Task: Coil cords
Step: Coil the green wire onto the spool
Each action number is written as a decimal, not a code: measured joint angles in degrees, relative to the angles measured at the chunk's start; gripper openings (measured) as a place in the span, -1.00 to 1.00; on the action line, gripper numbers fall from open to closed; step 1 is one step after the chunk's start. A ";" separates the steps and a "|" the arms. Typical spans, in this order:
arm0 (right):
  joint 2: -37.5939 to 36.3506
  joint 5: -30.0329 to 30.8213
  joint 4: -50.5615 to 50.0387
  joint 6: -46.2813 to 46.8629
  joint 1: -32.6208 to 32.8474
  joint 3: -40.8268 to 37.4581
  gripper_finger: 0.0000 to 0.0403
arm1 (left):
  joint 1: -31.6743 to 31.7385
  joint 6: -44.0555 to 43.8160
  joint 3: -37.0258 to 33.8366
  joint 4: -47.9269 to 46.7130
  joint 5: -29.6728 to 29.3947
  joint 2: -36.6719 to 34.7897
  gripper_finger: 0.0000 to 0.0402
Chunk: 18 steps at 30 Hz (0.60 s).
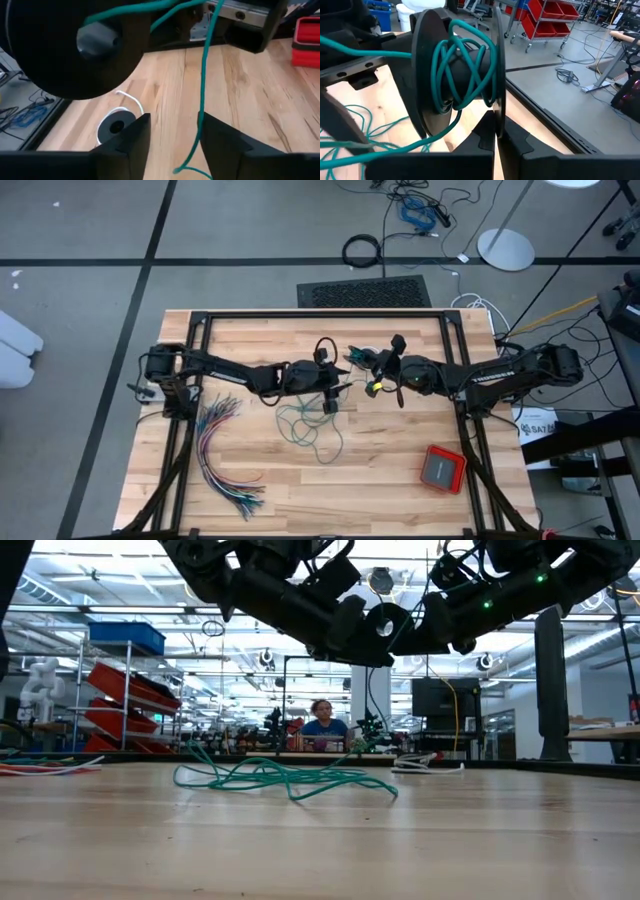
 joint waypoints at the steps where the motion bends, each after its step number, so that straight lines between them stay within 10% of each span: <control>1: 0.00 -0.02 -0.04 0.00 0.00 0.00 -1.00 | 0.00 0.00 0.00 -0.14 -0.04 -0.07 -0.20; 18: 0.00 0.26 -2.07 0.60 -0.68 0.00 -1.00 | -1.16 3.03 0.41 -1.96 -0.09 -0.35 -0.95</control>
